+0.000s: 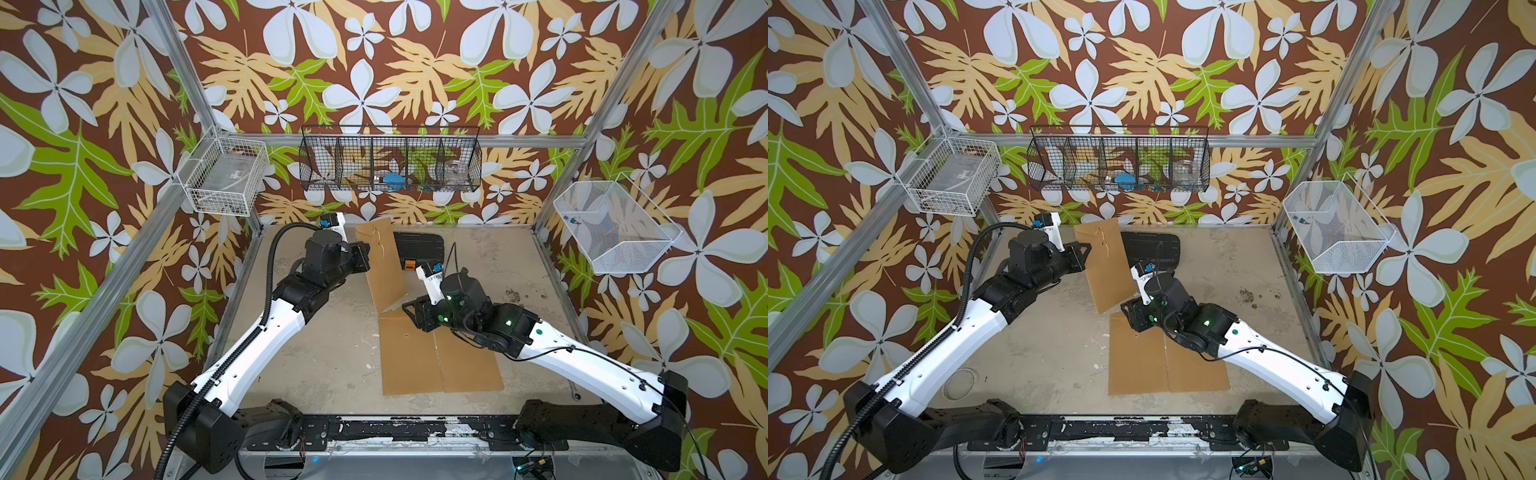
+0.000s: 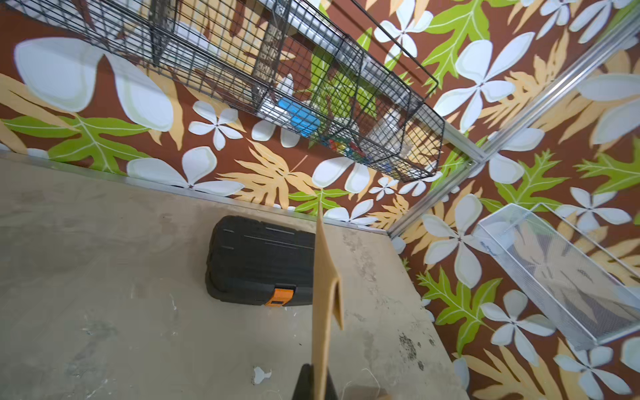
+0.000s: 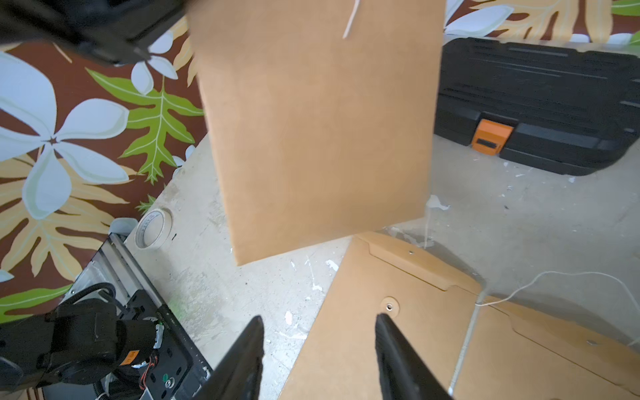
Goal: Open the file bag
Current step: Pick up the file bag from the center of the board.
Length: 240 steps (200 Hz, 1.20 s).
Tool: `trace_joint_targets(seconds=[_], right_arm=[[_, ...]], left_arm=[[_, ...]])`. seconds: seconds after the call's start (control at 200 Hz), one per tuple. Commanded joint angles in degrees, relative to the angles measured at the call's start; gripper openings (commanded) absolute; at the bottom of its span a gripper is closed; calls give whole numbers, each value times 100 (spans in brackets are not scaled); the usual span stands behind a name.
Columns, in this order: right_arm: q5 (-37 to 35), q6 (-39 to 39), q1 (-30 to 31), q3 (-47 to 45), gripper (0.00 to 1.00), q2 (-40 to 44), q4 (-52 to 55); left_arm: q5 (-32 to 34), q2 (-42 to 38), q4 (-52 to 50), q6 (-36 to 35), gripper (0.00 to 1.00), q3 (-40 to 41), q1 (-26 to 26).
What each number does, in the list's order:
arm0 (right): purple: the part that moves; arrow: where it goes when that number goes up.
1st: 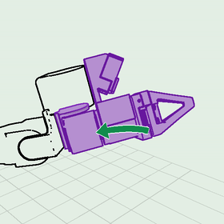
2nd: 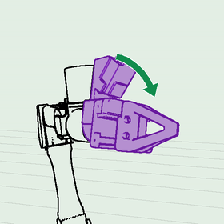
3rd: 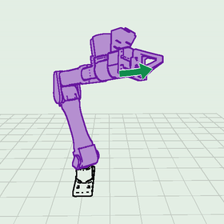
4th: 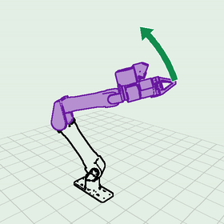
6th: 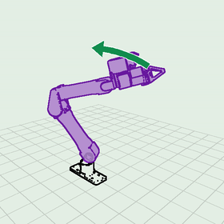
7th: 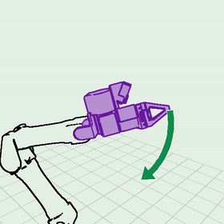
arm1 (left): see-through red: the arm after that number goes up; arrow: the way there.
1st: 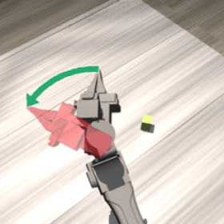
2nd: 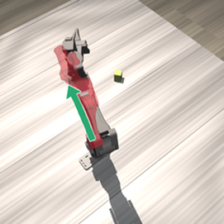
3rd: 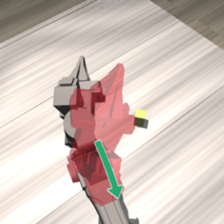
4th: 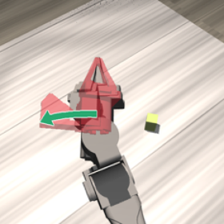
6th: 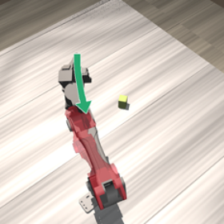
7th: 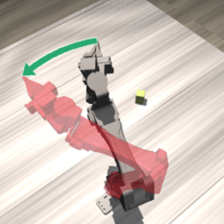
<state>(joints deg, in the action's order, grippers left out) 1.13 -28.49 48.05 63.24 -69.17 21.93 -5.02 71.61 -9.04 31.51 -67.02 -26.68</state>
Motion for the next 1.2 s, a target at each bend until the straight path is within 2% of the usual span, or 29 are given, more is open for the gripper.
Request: trace_joint_targets(seconds=[0.0, 0.305, 0.465, 0.631, 1.196], right_arm=[[943, 1, -529, -113, 54, 152, -380], [3028, 197, -2437, -449, 55, 225, -708], [4200, 150, -3233, -690, 54, -22, -1118], [4445, 512, -3319, -517, 55, -193, -1037], [5044, 502, -3319, -385, 53, -255, -1397]], left_arm=[[-877, -122, 749, 60, 0, 260, 39], [-2759, -341, 2132, 371, 0, 1067, 263], [-3281, -272, 2319, 409, 0, 1178, 277], [-3708, -136, 2625, 525, 0, 1360, 286], [-4402, -25, 3853, 1197, 0, 1877, 286]])
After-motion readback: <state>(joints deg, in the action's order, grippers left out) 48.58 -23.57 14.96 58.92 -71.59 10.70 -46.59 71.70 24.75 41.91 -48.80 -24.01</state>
